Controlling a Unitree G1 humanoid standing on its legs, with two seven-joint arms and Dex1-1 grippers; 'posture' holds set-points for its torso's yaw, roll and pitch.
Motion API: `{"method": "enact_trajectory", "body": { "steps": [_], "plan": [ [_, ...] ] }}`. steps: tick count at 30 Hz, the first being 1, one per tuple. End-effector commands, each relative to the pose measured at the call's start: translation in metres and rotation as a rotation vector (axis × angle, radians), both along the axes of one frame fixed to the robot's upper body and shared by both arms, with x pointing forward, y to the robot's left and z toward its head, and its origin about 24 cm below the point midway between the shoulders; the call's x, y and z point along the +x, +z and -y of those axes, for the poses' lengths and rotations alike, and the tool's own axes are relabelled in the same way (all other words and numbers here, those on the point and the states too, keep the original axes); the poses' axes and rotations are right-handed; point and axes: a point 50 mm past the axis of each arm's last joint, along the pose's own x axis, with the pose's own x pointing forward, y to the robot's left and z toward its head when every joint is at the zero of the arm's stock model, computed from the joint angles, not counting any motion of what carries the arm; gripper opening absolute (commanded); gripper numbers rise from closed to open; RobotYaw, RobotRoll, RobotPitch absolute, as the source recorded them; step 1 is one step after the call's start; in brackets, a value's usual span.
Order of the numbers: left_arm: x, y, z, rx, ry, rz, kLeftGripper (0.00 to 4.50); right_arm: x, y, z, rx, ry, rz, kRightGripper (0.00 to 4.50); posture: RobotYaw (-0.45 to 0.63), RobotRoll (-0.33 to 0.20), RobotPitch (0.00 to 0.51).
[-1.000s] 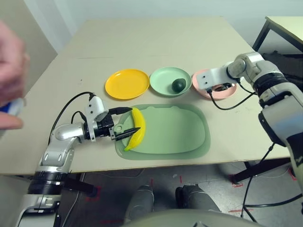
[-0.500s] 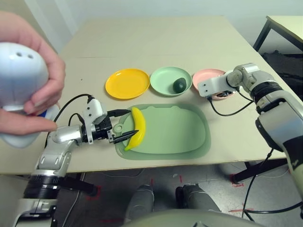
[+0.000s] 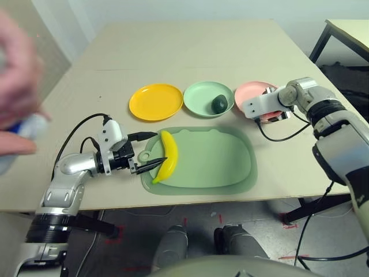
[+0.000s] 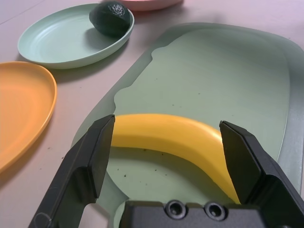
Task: Place the fruits into color-matched plates.
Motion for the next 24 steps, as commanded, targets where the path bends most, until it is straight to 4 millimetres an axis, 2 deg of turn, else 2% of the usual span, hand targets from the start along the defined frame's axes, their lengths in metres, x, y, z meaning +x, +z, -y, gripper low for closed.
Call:
{"method": "enact_trajectory", "body": {
  "steps": [1, 7, 11, 16, 21, 24],
  "plan": [
    [0.002, -0.003, 0.003, -0.001, -0.018, -0.012, 4.50, 0.001, 0.028, -0.009, 0.021, 0.058, -0.001, 4.42, 0.10, 0.000, 0.053],
    [0.006, -0.003, 0.002, -0.002, -0.024, -0.011, 4.50, -0.008, 0.081, -0.018, 0.129, 0.135, -0.074, 4.42, 0.09, 0.000, 0.055],
    [0.007, -0.002, -0.005, 0.010, -0.011, -0.010, 4.50, -0.023, 0.097, -0.017, 0.337, 0.153, -0.289, 4.42, 0.09, 0.000, 0.060],
    [0.008, 0.002, -0.015, 0.035, 0.008, -0.004, 4.50, -0.053, 0.086, -0.014, 0.586, 0.160, -0.362, 4.42, 0.08, 0.000, 0.067],
    [0.012, 0.006, -0.024, 0.103, 0.005, 0.020, 4.50, -0.079, 0.081, -0.013, 0.977, 0.029, -0.336, 4.42, 0.08, 0.000, 0.077],
    [0.016, 0.012, -0.030, 0.136, 0.007, 0.045, 4.50, -0.096, 0.067, -0.008, 1.173, -0.068, -0.327, 4.42, 0.07, 0.000, 0.077]
  ]
}}
